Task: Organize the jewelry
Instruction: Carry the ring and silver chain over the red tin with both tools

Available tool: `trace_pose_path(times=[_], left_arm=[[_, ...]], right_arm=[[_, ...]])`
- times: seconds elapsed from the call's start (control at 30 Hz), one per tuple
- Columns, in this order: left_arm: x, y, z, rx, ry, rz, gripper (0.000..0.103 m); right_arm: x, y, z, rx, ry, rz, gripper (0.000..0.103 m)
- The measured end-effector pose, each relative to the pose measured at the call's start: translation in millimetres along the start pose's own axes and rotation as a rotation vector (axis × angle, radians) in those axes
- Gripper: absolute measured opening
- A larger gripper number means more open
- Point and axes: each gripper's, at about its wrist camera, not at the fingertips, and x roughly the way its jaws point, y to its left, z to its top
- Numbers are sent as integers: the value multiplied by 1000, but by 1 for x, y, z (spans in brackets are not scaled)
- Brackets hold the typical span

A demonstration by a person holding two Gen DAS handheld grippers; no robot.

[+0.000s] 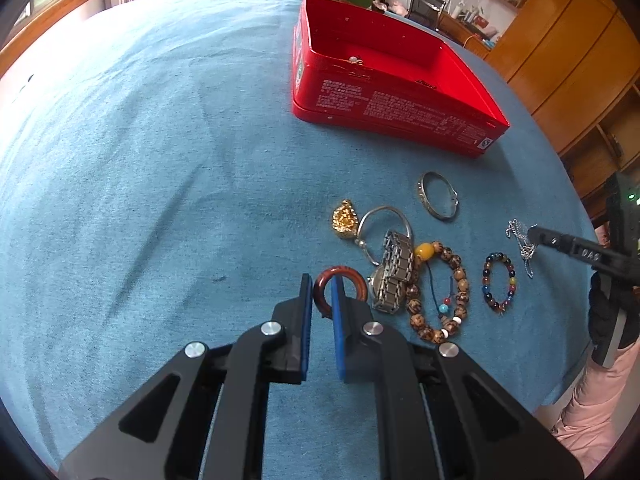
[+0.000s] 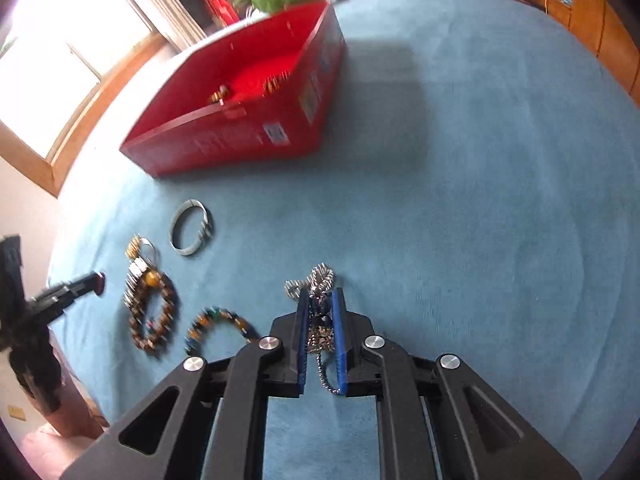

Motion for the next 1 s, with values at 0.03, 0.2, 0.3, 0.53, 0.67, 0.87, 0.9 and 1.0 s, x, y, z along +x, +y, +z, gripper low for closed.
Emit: trace_pose_path(times=[0.03,0.2,0.3,0.53,0.67,0.87,0.9,1.0], left_arm=[[0,0,0,2,1,-2,8],[3,-2,-1,9,9,-5,8],[4,-1,-1,5,9,-7,8],[6,1,0,5,13,-8,8],[6,0,0,8,13,-11,8],[3,2,0,4,3,-10,8],[2,2,0,4,1,-10,8],[-1,1,1,2,-8,-9,8]], right_arm=[[1,-1,0,4,1,-9,26],[0,-3,-4,16,0,-18,38],[10,1,-7,6,31,-28,45],[25,29,-1,-60,25,-101,24],[28,33,1,-76,17,-99,12],[9,33,4,-44,-26,19,11],[4,33,5,-40,-39,30,11],[-18,31,8,-38,-82,59,10]])
